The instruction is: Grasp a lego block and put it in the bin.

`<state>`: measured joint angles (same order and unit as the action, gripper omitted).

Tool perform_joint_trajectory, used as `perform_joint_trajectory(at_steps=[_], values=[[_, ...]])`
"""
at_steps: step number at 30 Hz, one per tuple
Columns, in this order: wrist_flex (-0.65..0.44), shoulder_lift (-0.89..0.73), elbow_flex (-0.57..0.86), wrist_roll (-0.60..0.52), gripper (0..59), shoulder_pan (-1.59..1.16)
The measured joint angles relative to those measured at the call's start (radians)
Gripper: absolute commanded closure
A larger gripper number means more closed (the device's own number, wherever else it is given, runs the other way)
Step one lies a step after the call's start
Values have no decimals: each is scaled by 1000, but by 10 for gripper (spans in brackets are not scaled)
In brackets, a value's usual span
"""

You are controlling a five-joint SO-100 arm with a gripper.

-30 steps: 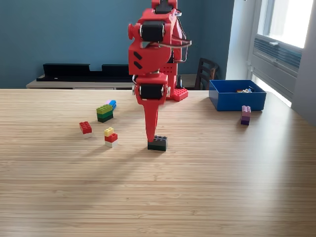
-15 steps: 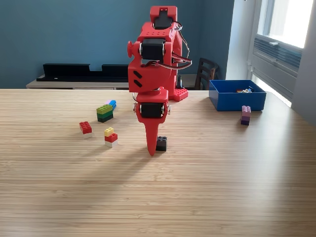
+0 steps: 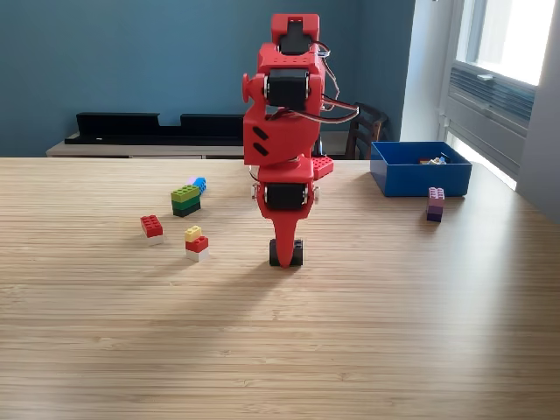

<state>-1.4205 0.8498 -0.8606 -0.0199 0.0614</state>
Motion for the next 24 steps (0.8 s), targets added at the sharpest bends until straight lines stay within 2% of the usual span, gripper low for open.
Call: perform_joint_trajectory(at_steps=[5,11,15,24], values=[[-26,0,-2,-15,586,3],[-126,40,61,-6,586,-29],[-137,192,17,17,586,-101],[-137,634,-270,69,586,-434]])
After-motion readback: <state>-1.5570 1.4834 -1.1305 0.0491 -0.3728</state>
